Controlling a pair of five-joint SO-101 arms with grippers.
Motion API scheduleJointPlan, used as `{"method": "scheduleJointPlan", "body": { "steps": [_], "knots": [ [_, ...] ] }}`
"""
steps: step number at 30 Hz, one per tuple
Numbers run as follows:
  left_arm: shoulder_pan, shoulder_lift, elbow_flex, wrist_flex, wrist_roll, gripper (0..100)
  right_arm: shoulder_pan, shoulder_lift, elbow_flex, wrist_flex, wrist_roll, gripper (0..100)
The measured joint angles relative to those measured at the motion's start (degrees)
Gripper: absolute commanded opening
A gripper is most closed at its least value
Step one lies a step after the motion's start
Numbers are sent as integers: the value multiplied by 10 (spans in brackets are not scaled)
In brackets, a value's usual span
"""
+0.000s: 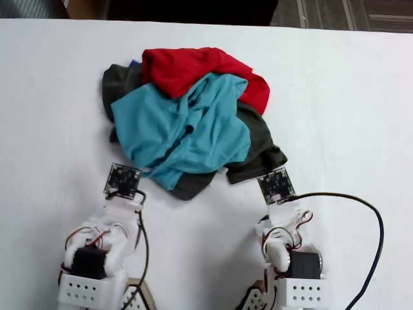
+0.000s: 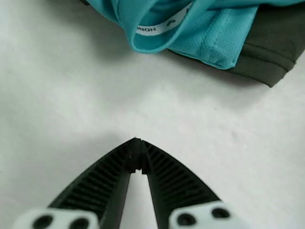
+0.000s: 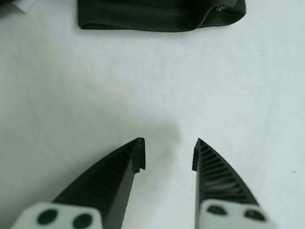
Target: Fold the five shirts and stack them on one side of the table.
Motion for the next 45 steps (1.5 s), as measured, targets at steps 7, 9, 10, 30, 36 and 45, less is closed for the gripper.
{"method": "scheduleJointPlan", "body": {
  "steps": [7,9,10,30,36,45],
  "knots": [
    [0,0,0,0,0,27,19,0,0,-56,0,175],
    [0,0,0,0,0,27,36,0,0,-92,0,175],
    [0,0,0,0,0,27,44,0,0,-111,0,174],
    [-222,0,-66,-268,-215,28,68,-2,-294,30,65,176],
    [-235,0,-210,-287,-152,116,68,85,-447,84,66,176],
    [-100,265,-379,-268,-115,181,68,390,-768,233,65,176]
  ]
}}
